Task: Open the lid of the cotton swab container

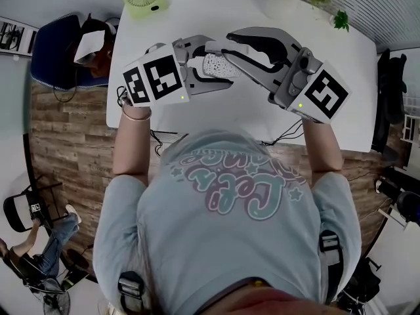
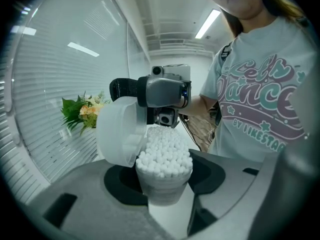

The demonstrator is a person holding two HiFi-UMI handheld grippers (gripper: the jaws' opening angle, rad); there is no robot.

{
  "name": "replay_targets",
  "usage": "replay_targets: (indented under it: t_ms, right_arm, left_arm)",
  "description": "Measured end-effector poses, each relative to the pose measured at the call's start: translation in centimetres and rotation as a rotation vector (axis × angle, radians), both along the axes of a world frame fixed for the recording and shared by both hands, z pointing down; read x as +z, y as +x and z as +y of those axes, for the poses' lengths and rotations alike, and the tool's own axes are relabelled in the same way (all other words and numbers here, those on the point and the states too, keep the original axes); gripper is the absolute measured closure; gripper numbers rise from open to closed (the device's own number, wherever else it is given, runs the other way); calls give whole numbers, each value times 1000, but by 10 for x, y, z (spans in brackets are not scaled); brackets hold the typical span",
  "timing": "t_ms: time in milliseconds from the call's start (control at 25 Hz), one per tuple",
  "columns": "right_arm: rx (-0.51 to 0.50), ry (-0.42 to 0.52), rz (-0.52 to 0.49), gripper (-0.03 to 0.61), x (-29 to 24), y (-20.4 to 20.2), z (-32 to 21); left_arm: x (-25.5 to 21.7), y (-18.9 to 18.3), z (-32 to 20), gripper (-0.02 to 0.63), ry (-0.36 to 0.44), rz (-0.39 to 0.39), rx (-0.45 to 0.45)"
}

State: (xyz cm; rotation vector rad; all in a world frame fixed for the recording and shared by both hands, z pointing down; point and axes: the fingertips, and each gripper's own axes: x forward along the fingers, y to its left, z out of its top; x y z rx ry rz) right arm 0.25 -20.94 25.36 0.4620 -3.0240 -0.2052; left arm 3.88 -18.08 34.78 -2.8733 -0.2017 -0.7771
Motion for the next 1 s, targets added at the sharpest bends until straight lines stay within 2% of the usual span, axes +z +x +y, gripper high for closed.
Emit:
replay_targets:
  t_ms: [440,1000]
  right_arm:
    - [45,-48,-60,491,-4,9,-11]
    - [61,-78,-85,491,-1,11,-14]
  left_arm:
    - [-11,3,5,411,-32,76,31]
    - [-16,6,14,413,-83,152,56]
